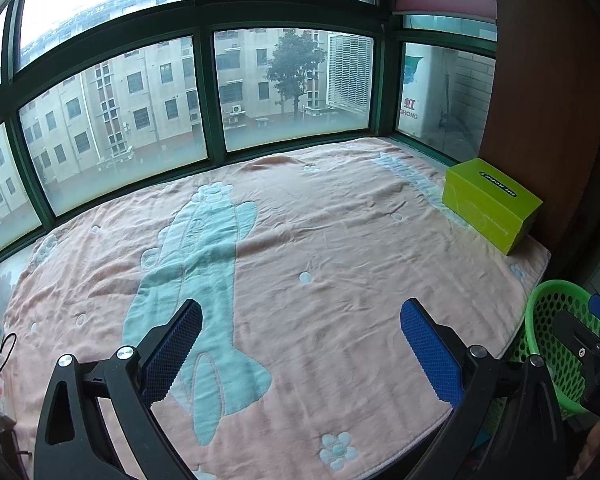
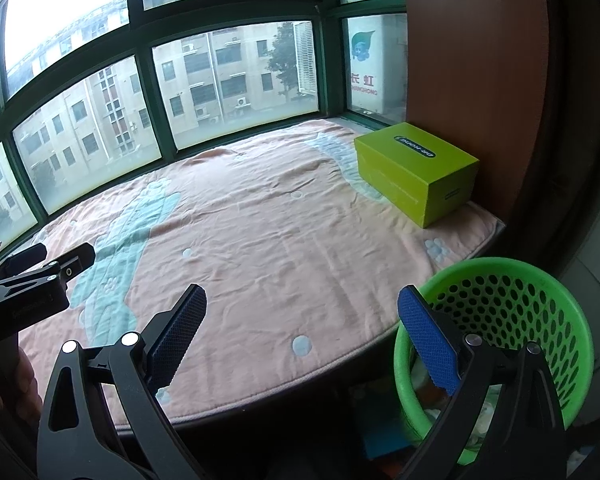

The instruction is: Collect trash

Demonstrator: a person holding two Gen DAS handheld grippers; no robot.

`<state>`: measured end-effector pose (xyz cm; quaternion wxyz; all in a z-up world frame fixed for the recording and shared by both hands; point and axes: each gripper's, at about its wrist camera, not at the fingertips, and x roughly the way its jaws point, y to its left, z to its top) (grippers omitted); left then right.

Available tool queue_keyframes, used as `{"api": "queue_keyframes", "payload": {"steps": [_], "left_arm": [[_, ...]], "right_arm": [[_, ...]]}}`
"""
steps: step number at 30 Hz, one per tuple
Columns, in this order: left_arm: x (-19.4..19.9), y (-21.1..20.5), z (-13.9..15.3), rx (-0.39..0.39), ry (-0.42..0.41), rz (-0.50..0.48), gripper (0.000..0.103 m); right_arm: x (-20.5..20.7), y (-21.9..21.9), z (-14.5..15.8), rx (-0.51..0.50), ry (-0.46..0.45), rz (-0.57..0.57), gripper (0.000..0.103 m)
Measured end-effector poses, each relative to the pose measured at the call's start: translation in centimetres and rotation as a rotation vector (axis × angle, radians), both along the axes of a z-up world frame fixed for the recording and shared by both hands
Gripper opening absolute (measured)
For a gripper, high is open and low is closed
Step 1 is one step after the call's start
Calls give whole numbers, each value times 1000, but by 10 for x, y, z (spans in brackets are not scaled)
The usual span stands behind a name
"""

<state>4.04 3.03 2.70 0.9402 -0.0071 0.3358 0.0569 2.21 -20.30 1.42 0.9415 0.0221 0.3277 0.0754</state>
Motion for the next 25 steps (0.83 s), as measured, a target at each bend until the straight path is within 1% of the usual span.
{"api": "queue_keyframes", "payload": {"steps": [14, 25], "left_arm": [[0, 2, -2, -8, -1, -1, 96], [1, 2, -2, 5, 2, 23, 96]], "right_arm": [[1, 1, -1, -1, 5, 4, 96], [1, 5, -8, 4, 11, 13, 96]]}}
